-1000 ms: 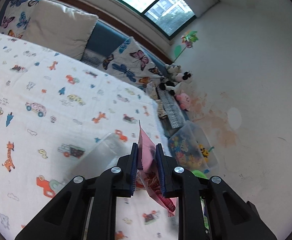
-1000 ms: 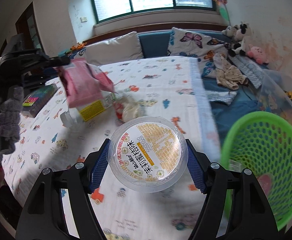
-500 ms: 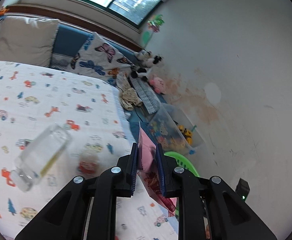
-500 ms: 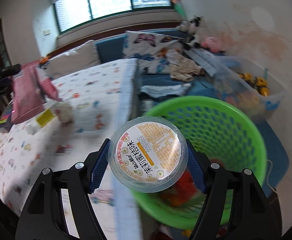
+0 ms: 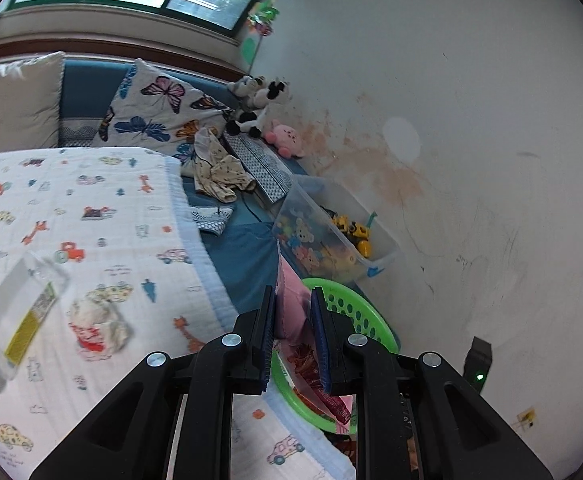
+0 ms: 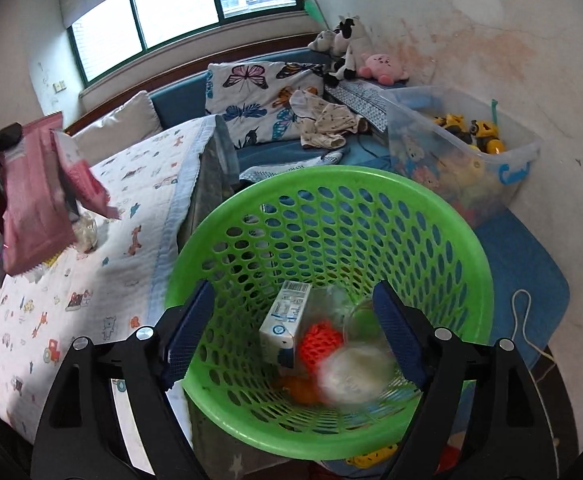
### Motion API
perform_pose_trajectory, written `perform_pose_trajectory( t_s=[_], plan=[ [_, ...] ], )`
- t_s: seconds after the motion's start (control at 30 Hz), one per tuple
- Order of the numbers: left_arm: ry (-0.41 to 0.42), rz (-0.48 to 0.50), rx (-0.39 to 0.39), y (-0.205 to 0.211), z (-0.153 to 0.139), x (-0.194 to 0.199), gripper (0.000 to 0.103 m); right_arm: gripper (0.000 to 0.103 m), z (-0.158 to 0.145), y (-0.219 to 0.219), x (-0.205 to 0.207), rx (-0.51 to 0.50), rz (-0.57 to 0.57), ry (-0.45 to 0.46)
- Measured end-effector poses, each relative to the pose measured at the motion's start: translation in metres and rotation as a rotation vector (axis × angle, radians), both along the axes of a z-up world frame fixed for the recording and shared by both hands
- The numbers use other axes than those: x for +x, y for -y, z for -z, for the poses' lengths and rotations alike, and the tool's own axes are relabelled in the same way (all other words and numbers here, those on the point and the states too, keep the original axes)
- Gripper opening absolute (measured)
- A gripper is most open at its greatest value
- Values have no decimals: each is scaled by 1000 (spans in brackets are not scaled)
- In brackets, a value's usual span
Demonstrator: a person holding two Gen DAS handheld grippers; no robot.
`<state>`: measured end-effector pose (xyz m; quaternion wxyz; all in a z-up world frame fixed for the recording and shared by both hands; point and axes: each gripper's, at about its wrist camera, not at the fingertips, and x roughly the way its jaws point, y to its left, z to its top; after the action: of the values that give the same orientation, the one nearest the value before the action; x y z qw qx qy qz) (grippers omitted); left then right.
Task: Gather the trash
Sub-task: 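Carry the tub and pink packet over the basket and release both, then move both grippers back to the clear bottle and crumpled tissue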
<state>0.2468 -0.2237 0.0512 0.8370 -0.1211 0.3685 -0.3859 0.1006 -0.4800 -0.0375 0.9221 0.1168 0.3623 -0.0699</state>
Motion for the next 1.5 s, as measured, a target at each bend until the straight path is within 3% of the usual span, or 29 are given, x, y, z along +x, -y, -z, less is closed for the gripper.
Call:
perform_pose_trajectory(
  t_s=[0.4, 0.87, 0.9, 0.93, 0.97, 1.0, 1.2, 1.5],
  plan=[
    [32, 79, 122, 79, 25, -15, 18, 82, -24, 18, -32, -26, 36, 65],
    [2, 106, 201, 121, 59, -22, 21, 82, -21, 34, -48, 4, 73, 75],
    [2, 110, 201, 122, 60, -22, 24, 82, -21, 34, -49, 5, 74, 75],
    [0, 109, 203, 122, 61, -23, 33, 82, -21, 34, -50, 6, 75, 76],
    [-4, 107, 198, 121, 62, -23, 48, 82, -21, 33, -50, 8, 74, 76],
    [-3, 104, 190, 119, 62, -23, 54, 82, -21, 33, -50, 9, 75, 77],
    [10, 99, 185, 102, 60, -26, 56, 82, -21, 27, -50, 11, 62, 77],
    [6, 6, 187, 43, 59, -25, 56, 83, -27, 1, -43, 3, 21, 86]
  ],
)
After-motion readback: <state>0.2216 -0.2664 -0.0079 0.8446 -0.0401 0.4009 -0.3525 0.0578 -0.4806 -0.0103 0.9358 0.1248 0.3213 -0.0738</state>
